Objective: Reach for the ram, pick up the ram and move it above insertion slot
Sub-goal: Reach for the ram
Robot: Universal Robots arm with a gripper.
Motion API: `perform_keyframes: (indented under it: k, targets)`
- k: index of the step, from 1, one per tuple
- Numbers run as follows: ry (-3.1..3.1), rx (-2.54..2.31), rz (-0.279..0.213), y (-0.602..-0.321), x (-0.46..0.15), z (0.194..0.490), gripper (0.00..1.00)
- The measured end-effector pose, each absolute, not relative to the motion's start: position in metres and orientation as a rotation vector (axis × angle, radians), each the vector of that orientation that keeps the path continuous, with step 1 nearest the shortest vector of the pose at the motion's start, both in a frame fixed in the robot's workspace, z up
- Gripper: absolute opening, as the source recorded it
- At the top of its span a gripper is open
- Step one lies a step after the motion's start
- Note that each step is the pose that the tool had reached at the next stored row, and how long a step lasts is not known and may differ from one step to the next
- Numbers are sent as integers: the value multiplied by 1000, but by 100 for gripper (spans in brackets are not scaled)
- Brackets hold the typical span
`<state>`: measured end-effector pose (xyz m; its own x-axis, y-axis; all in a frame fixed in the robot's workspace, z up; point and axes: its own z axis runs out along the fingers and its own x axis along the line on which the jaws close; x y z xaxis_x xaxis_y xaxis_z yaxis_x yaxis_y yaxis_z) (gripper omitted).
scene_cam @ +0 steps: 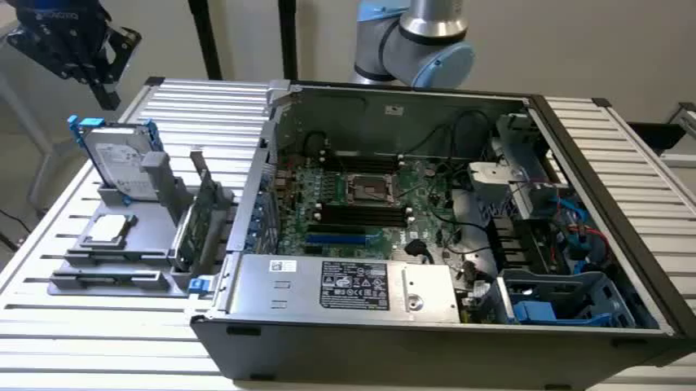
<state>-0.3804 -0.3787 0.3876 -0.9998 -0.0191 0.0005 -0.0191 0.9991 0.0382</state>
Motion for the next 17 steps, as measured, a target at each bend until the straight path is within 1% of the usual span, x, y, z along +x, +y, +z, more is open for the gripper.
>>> perform_keyframes:
  k: [14, 17]
  targets:
    - [-3140, 30, -60, -379, -380, 388, 11]
    - [-3140, 30, -60, -387, -382, 388, 11]
